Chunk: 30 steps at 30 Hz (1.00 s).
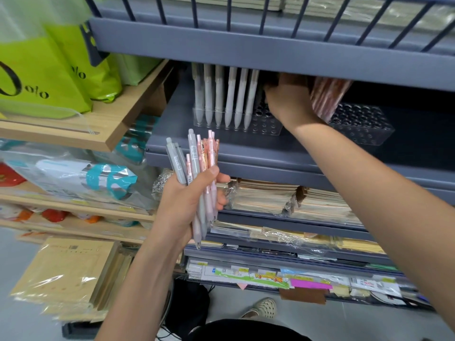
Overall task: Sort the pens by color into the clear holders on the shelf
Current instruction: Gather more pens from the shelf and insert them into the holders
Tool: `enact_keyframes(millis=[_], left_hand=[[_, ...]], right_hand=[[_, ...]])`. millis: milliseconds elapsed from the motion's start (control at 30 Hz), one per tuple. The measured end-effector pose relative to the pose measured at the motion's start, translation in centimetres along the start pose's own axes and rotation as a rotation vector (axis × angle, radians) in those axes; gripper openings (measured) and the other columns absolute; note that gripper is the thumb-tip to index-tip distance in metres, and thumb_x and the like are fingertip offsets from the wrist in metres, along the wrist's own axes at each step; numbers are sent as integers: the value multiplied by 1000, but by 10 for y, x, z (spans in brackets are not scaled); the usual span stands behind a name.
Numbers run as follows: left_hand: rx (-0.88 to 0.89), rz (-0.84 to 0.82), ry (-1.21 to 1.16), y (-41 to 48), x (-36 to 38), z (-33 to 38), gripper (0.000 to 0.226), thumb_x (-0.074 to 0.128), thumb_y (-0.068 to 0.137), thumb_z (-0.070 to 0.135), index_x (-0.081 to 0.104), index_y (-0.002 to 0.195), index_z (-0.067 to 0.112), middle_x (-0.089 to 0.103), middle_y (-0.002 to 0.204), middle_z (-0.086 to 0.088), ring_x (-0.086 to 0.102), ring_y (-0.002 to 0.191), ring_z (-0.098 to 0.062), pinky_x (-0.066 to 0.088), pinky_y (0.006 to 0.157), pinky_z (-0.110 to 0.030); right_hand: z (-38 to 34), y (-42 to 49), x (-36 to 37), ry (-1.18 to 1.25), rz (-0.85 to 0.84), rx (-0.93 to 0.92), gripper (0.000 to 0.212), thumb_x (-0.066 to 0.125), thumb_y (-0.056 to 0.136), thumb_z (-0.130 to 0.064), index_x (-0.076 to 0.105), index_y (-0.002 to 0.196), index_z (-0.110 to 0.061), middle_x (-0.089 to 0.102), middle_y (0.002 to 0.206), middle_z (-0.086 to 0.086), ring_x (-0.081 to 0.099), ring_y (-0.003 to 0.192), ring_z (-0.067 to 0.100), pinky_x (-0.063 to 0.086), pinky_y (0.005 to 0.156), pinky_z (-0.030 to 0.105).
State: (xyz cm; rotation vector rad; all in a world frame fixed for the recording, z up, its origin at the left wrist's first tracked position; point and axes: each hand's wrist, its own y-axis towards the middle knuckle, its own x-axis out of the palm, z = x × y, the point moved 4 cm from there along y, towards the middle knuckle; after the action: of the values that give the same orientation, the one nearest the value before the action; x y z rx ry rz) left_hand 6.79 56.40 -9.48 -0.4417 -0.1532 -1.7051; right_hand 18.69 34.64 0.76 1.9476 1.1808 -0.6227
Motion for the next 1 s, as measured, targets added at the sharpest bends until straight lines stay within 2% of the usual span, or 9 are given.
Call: enact_keyframes(millis=[133,300,367,433,500,567,633,900,1000], left_hand=[[17,-3,-13,-1,-2,-2,29,80,79,26,71,101,10,75,88,-12,64,54,-19,54,52,-28],[7,6,-33,-3,1,-2,11,84,72,25,80,82,22,76,86,-11,65,54,-19,54,52,-28],[-5,3,-28,-5,2,-2,12,84,70,26,81,82,24,77,86,-12,66,54,-19,54,52,-27],[-11,-7,-19,-7,3,-1,18,86,66,28,81,83,22,77,87,-13,67,55,-19,55,51,-27],[-22,-6,-19,-8,4,-2,29,87,61,30,80,85,15,77,87,-14,68,56,-20,55,51,-27],[-26,-3,-8,-8,6,-4,37,87,60,29,76,90,10,77,85,-15,70,57,-21,56,51,-27],[-27,-5,12,-7,11,-6,40,86,61,27,74,93,6,77,84,-15,71,57,-21,56,50,-27],[-40,-69,-6,-5,30,-14,15,81,73,30,81,83,18,78,95,-13,76,67,-25,61,59,-31],[-47,-35,5,-3,36,-16,35,82,69,29,72,93,6,78,89,-16,75,66,-27,59,53,-29]], right_hand=[[2,0,1,23,-36,21,22,47,95,-15,57,110,-3,62,92,15,58,75,27,36,62,26],[8,-2,-3,39,-72,109,29,47,95,-24,60,113,-4,68,103,16,65,93,32,54,84,42],[7,-11,-10,130,11,120,26,49,94,-26,64,103,-6,70,92,11,68,84,23,57,77,39],[-4,-34,-18,372,48,70,14,54,91,-18,67,87,-14,68,74,2,63,58,5,52,55,23],[-15,-65,-20,508,-152,-8,12,62,88,-24,68,77,-23,70,70,1,52,44,6,42,42,21],[-24,-94,-19,528,-416,-63,16,70,85,-35,73,79,-20,72,73,2,51,46,9,41,41,23],[-26,-109,-17,477,-520,-80,20,77,80,-38,74,82,-18,71,72,5,52,49,11,40,42,23],[4,-125,-27,739,-394,88,14,74,83,-8,68,94,-1,72,76,14,66,63,19,54,58,27],[19,-126,-38,869,-218,158,10,70,87,-6,67,96,-3,71,76,11,64,63,17,53,57,25]])
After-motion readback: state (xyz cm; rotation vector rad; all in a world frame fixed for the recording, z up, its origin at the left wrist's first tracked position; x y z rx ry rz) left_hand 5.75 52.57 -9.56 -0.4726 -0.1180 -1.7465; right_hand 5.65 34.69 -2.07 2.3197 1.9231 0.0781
